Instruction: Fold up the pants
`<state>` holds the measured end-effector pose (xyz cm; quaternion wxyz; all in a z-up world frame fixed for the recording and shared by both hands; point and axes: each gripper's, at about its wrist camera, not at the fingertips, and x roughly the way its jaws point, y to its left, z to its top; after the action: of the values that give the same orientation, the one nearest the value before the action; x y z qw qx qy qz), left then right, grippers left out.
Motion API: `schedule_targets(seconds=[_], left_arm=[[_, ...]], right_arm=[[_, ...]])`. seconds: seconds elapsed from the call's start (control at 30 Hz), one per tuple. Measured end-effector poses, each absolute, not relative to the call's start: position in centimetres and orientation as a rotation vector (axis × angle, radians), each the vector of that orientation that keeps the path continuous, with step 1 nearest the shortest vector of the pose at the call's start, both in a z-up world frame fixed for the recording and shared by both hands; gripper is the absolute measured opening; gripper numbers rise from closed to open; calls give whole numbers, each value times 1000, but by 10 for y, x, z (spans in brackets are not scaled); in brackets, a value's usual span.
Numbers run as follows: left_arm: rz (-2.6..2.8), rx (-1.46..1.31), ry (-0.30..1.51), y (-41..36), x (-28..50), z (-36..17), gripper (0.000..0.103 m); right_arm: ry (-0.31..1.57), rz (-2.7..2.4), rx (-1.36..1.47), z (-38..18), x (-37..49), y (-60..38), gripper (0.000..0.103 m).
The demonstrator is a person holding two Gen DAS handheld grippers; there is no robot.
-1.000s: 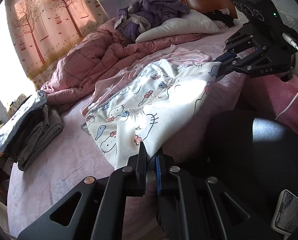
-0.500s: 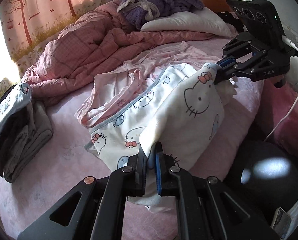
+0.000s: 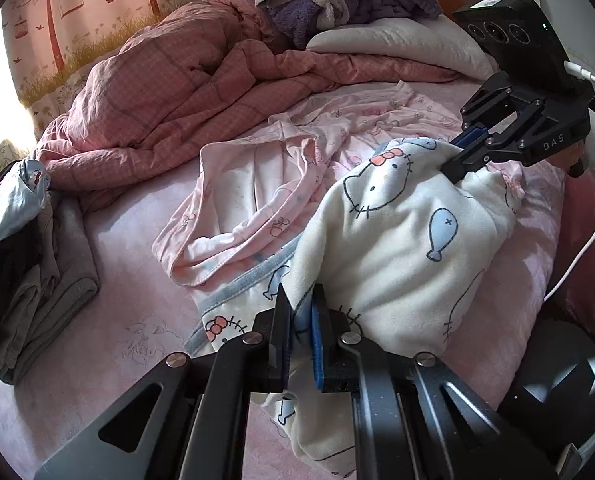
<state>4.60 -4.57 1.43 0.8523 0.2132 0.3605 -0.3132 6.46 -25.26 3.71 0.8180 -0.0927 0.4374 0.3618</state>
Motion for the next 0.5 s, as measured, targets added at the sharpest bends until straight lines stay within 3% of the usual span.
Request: schedule_targets(seconds=[0.13, 0.2, 0.27, 0.37, 0.5], left_arm=[[-594, 401, 722, -41, 51, 11, 16], [-543, 357, 677, -34, 52, 12, 28], [-495, 305, 636, -24, 47, 16, 46], [-486, 208, 571, -2, 24, 25, 55], [-509, 182, 552, 8, -15, 22, 57]], right_arm=[[907, 716, -195, 36, 71, -252, 10], [870, 657, -170, 37, 70, -258, 13], [772, 499, -137, 42, 57, -268, 25], [586, 315, -79, 43, 11, -283, 25], [558, 379, -50, 31, -39, -279, 25]])
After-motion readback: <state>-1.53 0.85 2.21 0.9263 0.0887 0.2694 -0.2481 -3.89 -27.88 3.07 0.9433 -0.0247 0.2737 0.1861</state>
